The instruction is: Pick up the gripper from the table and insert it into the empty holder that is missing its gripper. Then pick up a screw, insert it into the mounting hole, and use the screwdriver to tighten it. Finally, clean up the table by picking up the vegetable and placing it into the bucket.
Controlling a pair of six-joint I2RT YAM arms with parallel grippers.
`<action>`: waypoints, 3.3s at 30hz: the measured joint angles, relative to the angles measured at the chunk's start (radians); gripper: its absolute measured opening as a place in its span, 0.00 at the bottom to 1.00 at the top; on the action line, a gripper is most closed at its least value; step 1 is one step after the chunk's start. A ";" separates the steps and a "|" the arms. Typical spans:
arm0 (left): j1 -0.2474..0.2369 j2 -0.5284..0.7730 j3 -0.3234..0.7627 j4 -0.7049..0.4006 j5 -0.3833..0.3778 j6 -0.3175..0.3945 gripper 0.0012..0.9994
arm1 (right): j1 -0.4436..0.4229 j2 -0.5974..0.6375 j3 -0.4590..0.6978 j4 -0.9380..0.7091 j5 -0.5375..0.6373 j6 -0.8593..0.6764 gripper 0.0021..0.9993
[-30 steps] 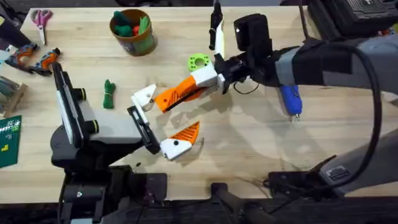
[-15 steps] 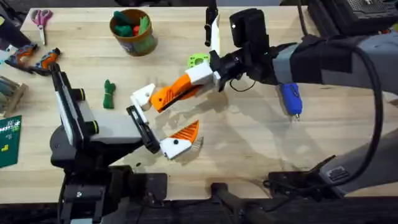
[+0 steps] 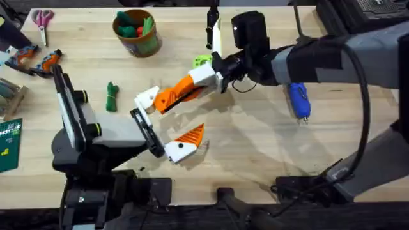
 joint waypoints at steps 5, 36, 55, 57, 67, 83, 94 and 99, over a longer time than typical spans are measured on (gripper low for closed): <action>0.000 0.000 0.000 0.000 -0.003 0.001 0.99 | 0.003 0.002 0.000 0.037 0.010 0.056 0.01; 0.006 0.000 0.000 0.001 -0.017 -0.014 0.99 | 0.070 0.002 0.014 0.105 0.147 0.143 0.01; 0.012 0.000 0.000 0.004 -0.040 -0.013 0.99 | 0.083 0.002 0.031 0.099 0.184 0.148 0.04; 0.012 0.000 0.000 0.004 -0.041 -0.013 0.99 | 0.084 0.002 0.031 0.099 0.184 0.148 0.09; 0.012 0.000 0.000 0.004 -0.043 -0.011 0.99 | 0.085 0.002 0.031 0.098 0.187 0.148 0.15; 0.002 0.000 0.002 -0.002 -0.003 0.005 0.99 | 0.083 0.013 0.032 0.097 0.185 0.147 0.57; -0.003 0.000 0.002 -0.005 0.021 0.005 0.99 | 0.015 0.013 0.032 0.098 0.162 0.127 0.81; -0.003 0.000 0.002 -0.005 0.021 0.005 0.99 | -0.042 0.013 0.032 0.095 0.161 0.022 0.99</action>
